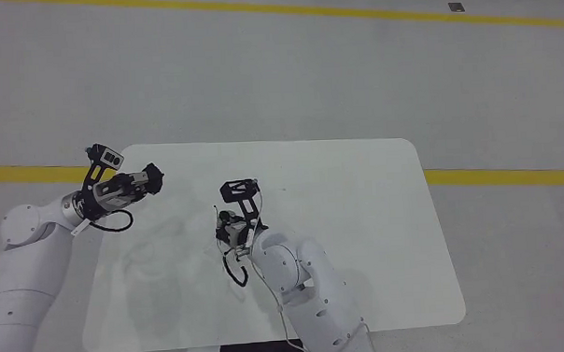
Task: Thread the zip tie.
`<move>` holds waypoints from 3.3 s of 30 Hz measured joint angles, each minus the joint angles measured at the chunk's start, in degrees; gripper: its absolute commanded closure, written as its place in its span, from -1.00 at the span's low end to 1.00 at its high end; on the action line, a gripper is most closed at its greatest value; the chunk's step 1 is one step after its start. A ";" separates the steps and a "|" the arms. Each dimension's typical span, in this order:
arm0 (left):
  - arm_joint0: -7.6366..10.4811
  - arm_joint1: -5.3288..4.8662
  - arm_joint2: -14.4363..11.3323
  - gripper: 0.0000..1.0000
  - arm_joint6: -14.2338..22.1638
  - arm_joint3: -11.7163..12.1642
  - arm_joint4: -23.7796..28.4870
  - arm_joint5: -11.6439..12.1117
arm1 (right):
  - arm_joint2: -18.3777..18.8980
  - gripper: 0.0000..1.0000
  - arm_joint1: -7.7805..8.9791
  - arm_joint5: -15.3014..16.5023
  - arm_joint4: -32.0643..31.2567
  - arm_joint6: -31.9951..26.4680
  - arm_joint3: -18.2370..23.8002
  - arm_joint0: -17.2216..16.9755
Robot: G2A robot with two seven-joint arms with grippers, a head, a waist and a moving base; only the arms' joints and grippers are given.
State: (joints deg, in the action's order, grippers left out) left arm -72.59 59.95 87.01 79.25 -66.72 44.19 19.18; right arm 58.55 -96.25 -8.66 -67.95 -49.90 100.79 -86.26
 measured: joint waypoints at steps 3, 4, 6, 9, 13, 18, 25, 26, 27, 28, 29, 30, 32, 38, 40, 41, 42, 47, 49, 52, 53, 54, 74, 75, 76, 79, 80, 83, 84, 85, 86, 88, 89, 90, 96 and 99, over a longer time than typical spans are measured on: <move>-0.98 0.17 -1.78 1.00 -0.45 -0.31 -0.17 -1.45 | 0.58 1.00 0.21 -0.87 1.95 6.96 0.84 -1.02; -1.12 0.23 -2.37 1.00 -0.01 -0.01 -0.09 -1.56 | 0.80 1.00 0.30 -1.01 2.60 9.30 1.33 -1.48; -1.08 0.37 -4.04 1.00 0.43 0.72 -0.10 -1.07 | 1.31 1.00 0.57 -1.19 4.53 14.49 2.42 -2.75; -0.65 0.34 -7.38 1.00 0.40 1.34 -0.49 0.03 | 1.67 1.00 1.02 -0.90 7.72 21.22 3.23 -4.55; 0.16 -0.41 -11.66 1.00 0.39 0.92 -1.15 0.33 | 1.42 1.00 1.56 0.12 11.84 27.53 3.45 -6.03; 1.12 -1.79 -15.98 1.00 0.39 0.24 -1.32 0.30 | 0.71 1.00 2.13 0.63 14.83 34.70 2.93 -7.10; 1.71 -2.56 -18.24 1.00 0.39 0.67 -1.38 0.30 | 0.54 1.00 2.33 0.88 15.13 37.57 3.13 -7.40; 1.70 -2.56 -18.23 1.00 0.39 0.67 -1.38 0.30 | 0.54 1.00 2.33 0.88 15.13 37.57 3.12 -7.40; 1.70 -2.56 -18.23 1.00 0.38 0.66 -1.38 0.30 | 0.54 1.00 2.33 0.88 15.11 37.58 3.11 -7.39; 1.70 -2.56 -18.25 1.00 0.18 0.52 -1.58 0.30 | 0.45 1.00 2.39 1.03 14.87 37.67 3.00 -7.31; 1.71 -2.58 -18.27 1.00 -0.66 0.27 -2.40 0.30 | 0.25 1.00 2.49 1.29 13.96 38.16 2.88 -7.21; 1.58 -2.56 -18.30 1.00 -2.82 0.07 -4.18 0.30 | -0.10 1.00 2.61 1.35 11.93 39.75 2.77 -7.30; 1.23 -2.43 -18.65 1.00 -5.11 0.25 -5.16 0.30 | -0.72 1.00 2.82 1.13 9.77 42.13 2.60 -7.60; 1.43 -2.04 -19.02 1.00 -5.22 1.40 -3.79 0.30 | -2.49 1.00 3.64 -0.29 8.63 46.76 2.06 -7.75; 1.46 -1.85 -19.03 1.00 -5.33 1.41 -3.66 0.30 | -3.20 1.00 3.87 -1.21 8.28 48.12 1.51 -7.44; 1.46 -1.76 -19.03 1.00 -5.41 1.34 -3.66 0.30 | -3.53 1.00 3.97 -1.76 8.10 48.78 1.25 -7.28; 1.44 -1.64 -19.01 1.00 -5.52 1.19 -3.68 0.30 | -4.02 1.00 4.08 -2.52 7.89 49.75 0.88 -7.02; 1.05 -1.16 -18.73 1.00 -6.18 0.33 -4.17 0.30 | -6.16 1.00 4.60 -5.36 8.02 53.67 -0.57 -5.84; 0.84 -0.92 -18.43 1.00 -6.94 0.08 -4.31 0.30 | -7.16 1.00 4.89 -6.35 8.28 54.82 -1.02 -5.32; 0.67 -0.67 -17.65 1.00 -9.53 -0.27 -4.78 0.30 | -8.46 1.00 5.38 -7.37 7.97 55.70 -1.33 -4.74; 0.66 -0.66 -17.60 1.00 -9.69 -0.30 -4.84 0.30 | -8.63 1.00 5.46 -7.50 7.71 55.85 -1.29 -4.68; 0.66 -0.66 -17.60 1.00 -9.52 -0.30 -4.85 0.30 | -8.68 1.00 5.49 -7.54 7.60 55.90 -1.26 -4.67; -0.64 -0.51 -19.85 1.00 -14.42 -3.25 -6.92 -0.10 | -11.06 1.00 5.40 -10.87 5.52 58.43 -4.24 -2.99; -0.65 -0.53 -19.87 1.00 -14.54 -3.27 -6.91 -0.01 | -10.95 1.00 5.38 -10.86 5.37 58.81 -4.39 -3.08; -0.66 -0.53 -19.89 1.00 -14.58 -3.28 -6.89 0.03 | -10.90 1.00 5.36 -10.84 5.30 58.95 -4.43 -3.12; -0.67 -0.53 -19.89 1.00 -14.60 -3.29 -6.88 0.05 | -10.88 1.00 5.36 -10.82 5.27 58.97 -4.42 -3.14; -0.67 -0.53 -19.89 1.00 -14.60 -3.29 -6.88 0.05 | -10.88 1.00 5.36 -10.82 5.27 58.96 -4.41 -3.13; -0.67 -0.53 -19.89 1.00 -14.60 -3.29 -6.88 0.04 | -10.85 1.00 5.44 -10.35 4.79 58.92 -4.56 -3.19; -0.67 -0.53 -19.89 1.00 -14.59 -3.29 -6.88 0.04 | -10.87 1.00 5.47 -10.10 4.60 58.85 -4.62 -3.25; -0.67 -0.53 -19.89 1.00 -14.59 -3.29 -6.88 0.04 | -10.92 1.00 5.49 -10.00 4.49 58.79 -4.67 -3.26; -0.67 -0.53 -19.89 1.00 -14.59 -3.29 -6.88 0.04 | -11.04 1.00 5.51 -9.97 4.36 58.74 -4.76 -3.23; -0.67 -0.53 -19.89 1.00 -14.59 -3.29 -6.88 0.04 | -11.24 1.00 5.52 -9.97 4.25 58.68 -4.92 -3.11; -0.67 -0.53 -19.89 1.00 -14.59 -3.29 -6.88 0.04 | -11.39 1.00 5.53 -10.01 4.18 58.65 -5.01 -3.01; -0.67 -0.53 -19.89 1.00 -14.59 -3.29 -6.88 0.04 | -11.48 1.00 5.54 -10.03 4.16 58.64 -5.06 -2.94; -0.67 -0.53 -19.89 1.00 -14.59 -3.29 -6.88 0.04 | -11.86 1.00 5.61 -10.02 4.47 58.50 -5.24 -2.67; -0.67 -0.53 -19.89 1.00 -14.59 -3.29 -6.88 0.04 | -12.01 1.00 5.64 -10.18 4.48 58.35 -5.37 -2.58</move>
State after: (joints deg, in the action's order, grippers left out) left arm -73.26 59.42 67.13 64.66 -70.01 37.31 19.22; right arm 46.53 -90.61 -18.84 -63.47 8.45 95.42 -88.84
